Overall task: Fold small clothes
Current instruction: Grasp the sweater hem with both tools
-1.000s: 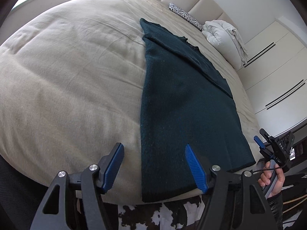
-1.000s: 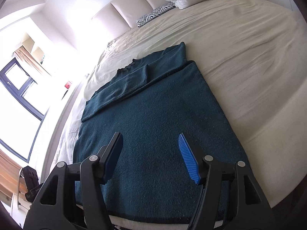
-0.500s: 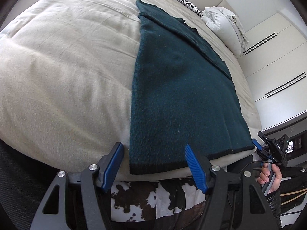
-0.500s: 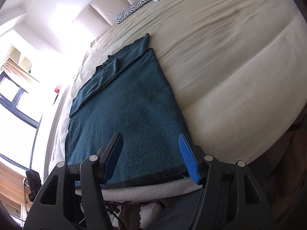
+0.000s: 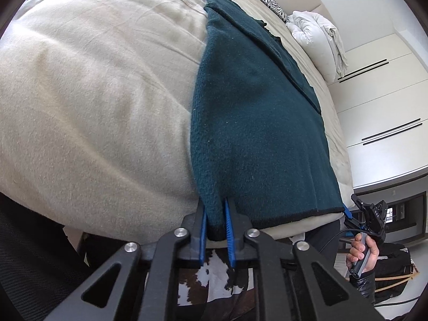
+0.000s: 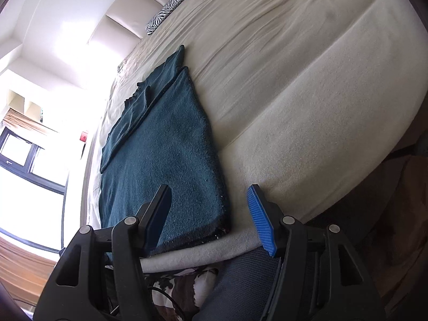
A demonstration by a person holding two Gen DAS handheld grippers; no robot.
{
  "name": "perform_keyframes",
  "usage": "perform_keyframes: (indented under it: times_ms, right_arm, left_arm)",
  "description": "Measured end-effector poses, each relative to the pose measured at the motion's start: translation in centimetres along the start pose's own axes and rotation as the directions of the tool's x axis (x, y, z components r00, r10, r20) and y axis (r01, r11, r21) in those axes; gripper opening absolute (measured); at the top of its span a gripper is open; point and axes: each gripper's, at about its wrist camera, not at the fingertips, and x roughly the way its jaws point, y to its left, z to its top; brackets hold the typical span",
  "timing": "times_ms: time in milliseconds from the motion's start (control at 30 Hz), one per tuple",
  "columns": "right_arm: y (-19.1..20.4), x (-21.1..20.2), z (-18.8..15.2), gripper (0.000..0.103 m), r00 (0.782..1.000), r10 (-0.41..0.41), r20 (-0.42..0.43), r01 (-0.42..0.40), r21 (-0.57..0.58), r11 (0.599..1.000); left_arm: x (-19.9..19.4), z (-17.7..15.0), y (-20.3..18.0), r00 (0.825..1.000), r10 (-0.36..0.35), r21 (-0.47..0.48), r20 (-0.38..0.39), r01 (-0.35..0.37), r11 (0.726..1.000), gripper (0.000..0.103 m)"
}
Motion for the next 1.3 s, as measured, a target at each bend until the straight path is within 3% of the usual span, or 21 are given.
perform_keyframes:
  times_ms: [200, 267, 333, 400, 667, 967, 1300]
  right_arm:
    - [-0.1, 1.7, -0.4, 0.049, 0.994, 0.058, -0.096, -0.054, 0.046, 0.997]
    - [-0.6, 2.1, -0.6, 0.040, 0.990, 0.079, -0.116, -0.069, 0.083, 0.994]
    - [-1.1, 2.2, -0.8, 0.033, 0.987, 0.097, -0.124, -0.083, 0.111, 0.990]
    - [-1.2, 2.2, -0.8, 0.033, 0.987, 0.105, -0.122, -0.091, 0.117, 0.989]
    - [-1.7, 2.4, -1.1, 0.008, 0.987, 0.086, -0.133, -0.068, 0.134, 0.989]
    - [-0.1, 1.5, -0.8, 0.005, 0.994, 0.046, -0.097, -0.038, 0.086, 0.996]
    - [4.1, -0.3, -0.2, 0.004, 0.997, 0.070, -0.032, -0.070, 0.004, 0.998]
  left_arm:
    - [-0.4, 0.1, 0.0, 1.000, -0.016, 0.001, 0.007, 0.016, 1.000, 0.010]
    - [-0.8, 0.2, 0.4, 1.000, -0.030, -0.006, 0.009, 0.030, 1.000, 0.009]
    - [-0.9, 0.2, 0.5, 0.999, -0.037, -0.009, 0.012, 0.037, 0.999, 0.009]
    - [-1.1, 0.2, 0.8, 0.999, -0.043, -0.012, 0.017, 0.043, 0.999, 0.009]
    - [-2.1, 0.3, 1.1, 0.996, -0.068, -0.028, 0.051, 0.070, 0.997, 0.008]
    - [-3.1, 0.2, 0.8, 0.991, -0.102, -0.015, 0.085, 0.104, 0.994, 0.007]
    - [-5.5, 0.6, 0.2, 0.975, -0.161, -0.012, 0.153, 0.165, 0.986, 0.007]
